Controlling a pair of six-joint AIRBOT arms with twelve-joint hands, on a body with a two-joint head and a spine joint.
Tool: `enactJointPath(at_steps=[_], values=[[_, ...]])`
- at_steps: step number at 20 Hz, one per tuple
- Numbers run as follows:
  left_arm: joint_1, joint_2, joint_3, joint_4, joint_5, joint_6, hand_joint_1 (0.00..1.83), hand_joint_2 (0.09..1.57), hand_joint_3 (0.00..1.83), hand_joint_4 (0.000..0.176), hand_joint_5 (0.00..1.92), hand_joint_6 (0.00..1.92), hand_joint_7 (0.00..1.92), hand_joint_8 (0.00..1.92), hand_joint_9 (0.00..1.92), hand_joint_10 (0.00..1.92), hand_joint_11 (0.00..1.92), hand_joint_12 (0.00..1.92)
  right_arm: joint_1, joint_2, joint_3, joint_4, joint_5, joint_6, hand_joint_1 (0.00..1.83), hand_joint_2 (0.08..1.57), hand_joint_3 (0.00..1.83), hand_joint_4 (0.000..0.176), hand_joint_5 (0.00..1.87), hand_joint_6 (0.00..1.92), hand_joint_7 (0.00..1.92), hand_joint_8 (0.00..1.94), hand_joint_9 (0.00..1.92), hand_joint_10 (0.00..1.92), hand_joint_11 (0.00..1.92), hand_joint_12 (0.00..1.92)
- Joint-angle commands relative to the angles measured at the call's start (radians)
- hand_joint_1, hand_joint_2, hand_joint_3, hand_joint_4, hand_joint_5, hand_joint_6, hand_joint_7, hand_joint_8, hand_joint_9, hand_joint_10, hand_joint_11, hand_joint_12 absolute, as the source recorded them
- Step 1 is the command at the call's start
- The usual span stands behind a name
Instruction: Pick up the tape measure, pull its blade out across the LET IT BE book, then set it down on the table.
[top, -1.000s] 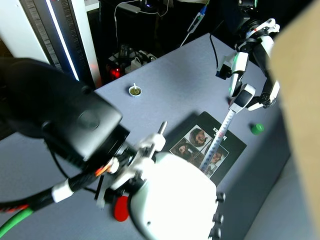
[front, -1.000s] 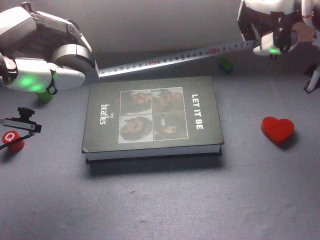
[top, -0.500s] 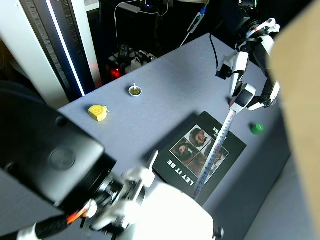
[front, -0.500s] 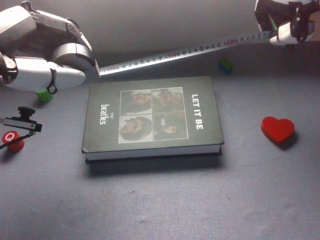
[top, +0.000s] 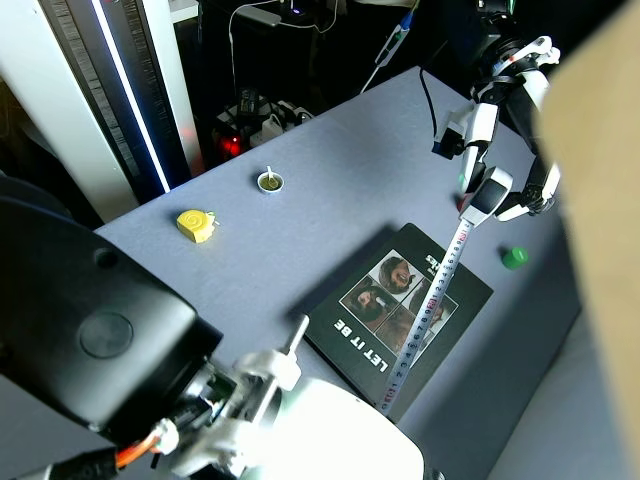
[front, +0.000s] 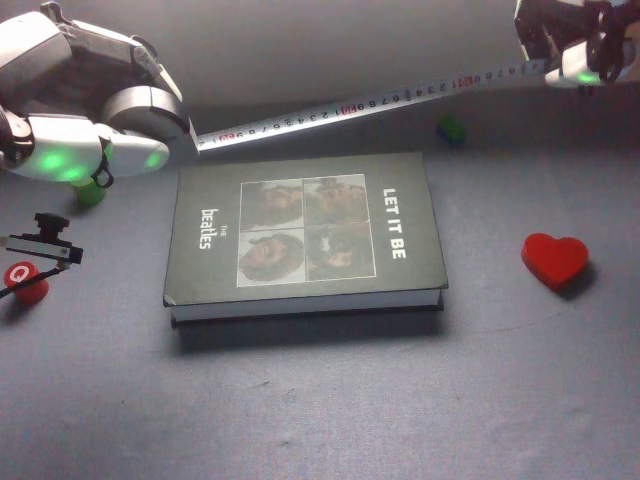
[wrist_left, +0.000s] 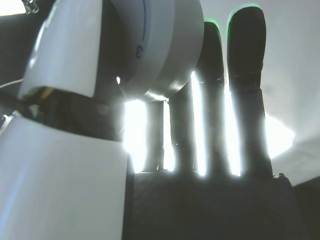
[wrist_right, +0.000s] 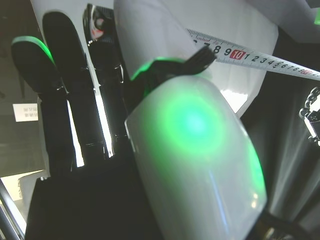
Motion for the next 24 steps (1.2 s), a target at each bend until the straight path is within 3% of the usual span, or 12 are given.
enactJointPath(at_steps=[1,6,9,10,11,13,14,15,16,17,20,24], values=[[-0.011,0.007,0.008,-0.012,-0.111,0.0,1.37,1.15,0.0,0.0,0.85,0.91,0.95,1.11,0.84,1.38,0.86,1.23,0.018,0.016,0.002,-0.055,0.046,-0.016,1.21,1.15,0.0,0.0,0.9,1.02,0.97,1.15,0.84,1.02,0.66,1.49],[-0.008,0.007,0.007,-0.012,-0.111,0.0,1.37,1.15,0.0,0.0,0.83,0.96,0.96,1.11,0.84,1.37,0.85,1.23,0.012,0.018,-0.009,-0.054,0.042,-0.018,1.22,1.15,0.0,0.0,0.87,1.03,0.99,1.14,0.84,1.01,0.64,1.47],[-0.007,0.007,0.007,-0.012,-0.111,0.0,1.37,1.15,0.0,0.0,0.84,0.95,0.95,1.11,0.84,1.37,0.85,1.24,0.013,0.02,-0.021,-0.054,0.042,-0.018,1.2,1.2,0.0,0.0,0.71,1.23,0.93,1.22,0.76,0.76,0.56,1.33],[-0.007,0.007,0.007,-0.012,-0.111,0.0,1.37,1.15,0.0,0.0,0.84,0.94,0.95,1.11,0.84,1.37,0.85,1.24,0.012,0.022,-0.025,-0.054,0.042,-0.018,0.98,1.18,0.0,0.0,0.65,0.58,0.8,0.65,0.71,0.61,0.48,1.26],[-0.006,0.007,0.006,-0.012,-0.111,0.0,1.37,1.15,0.0,0.0,0.84,0.94,0.95,1.11,0.84,1.37,0.85,1.24,0.009,0.022,-0.03,-0.054,0.041,-0.018,0.86,1.18,0.0,0.0,0.62,0.23,0.77,0.28,0.68,0.4,0.39,1.19],[-0.004,0.007,0.005,-0.012,-0.111,0.0,1.37,1.15,0.0,0.0,0.83,0.95,0.96,1.11,0.84,1.37,0.85,1.24,0.004,0.024,-0.039,-0.054,0.039,-0.018,0.77,1.17,0.0,0.0,0.58,0.07,0.72,0.09,0.63,0.23,0.3,1.13],[-0.003,0.007,0.005,-0.012,-0.111,0.0,1.37,1.15,0.0,0.0,0.83,0.95,0.96,1.11,0.84,1.37,0.85,1.24,-0.001,0.024,-0.044,-0.054,0.037,-0.018,0.77,1.17,0.0,0.0,0.58,0.07,0.72,0.09,0.63,0.23,0.3,1.13],[0.0,0.007,0.005,-0.01,-0.111,0.0,1.37,1.15,0.0,0.0,0.83,0.95,0.96,1.11,0.84,1.37,0.85,1.24,-0.008,0.025,-0.054,-0.054,0.036,-0.019,0.51,1.13,0.0,0.0,0.32,0.01,0.36,0.02,0.35,0.06,0.06,0.97],[0.003,0.007,0.004,-0.007,-0.111,0.0,1.37,1.15,0.0,0.0,0.84,0.94,0.95,1.12,0.84,1.38,0.86,1.24,-0.009,0.028,-0.064,-0.054,0.034,-0.022,0.19,1.07,0.0,0.04,0.07,0.0,0.07,0.0,0.07,0.02,0.01,0.44],[0.008,0.008,0.004,-0.006,-0.112,-0.001,1.37,1.15,0.0,0.0,0.84,0.93,0.95,1.12,0.84,1.38,0.86,1.24,-0.012,0.029,-0.072,-0.054,0.033,-0.022,0.1,1.06,0.0,0.056,0.01,0.0,0.01,0.0,0.01,0.0,0.0,0.26],[0.039,0.01,0.011,-0.006,-0.108,-0.01,1.37,1.15,0.0,0.0,0.84,0.93,0.94,1.13,0.84,1.38,0.86,1.24,-0.013,0.04,-0.108,-0.054,0.028,-0.027,0.01,1.04,0.0,0.061,0.0,0.0,0.0,0.0,0.0,0.0,0.0,0.21],[0.133,0.007,0.057,0.013,-0.119,-0.1,1.37,1.15,0.0,0.0,0.83,0.93,0.94,1.13,0.84,1.38,0.85,1.23,-0.002,0.083,-0.214,-0.054,0.019,-0.022,0.0,1.03,0.0,0.06,0.0,0.0,0.0,0.0,0.0,0.0,0.0,0.22]])
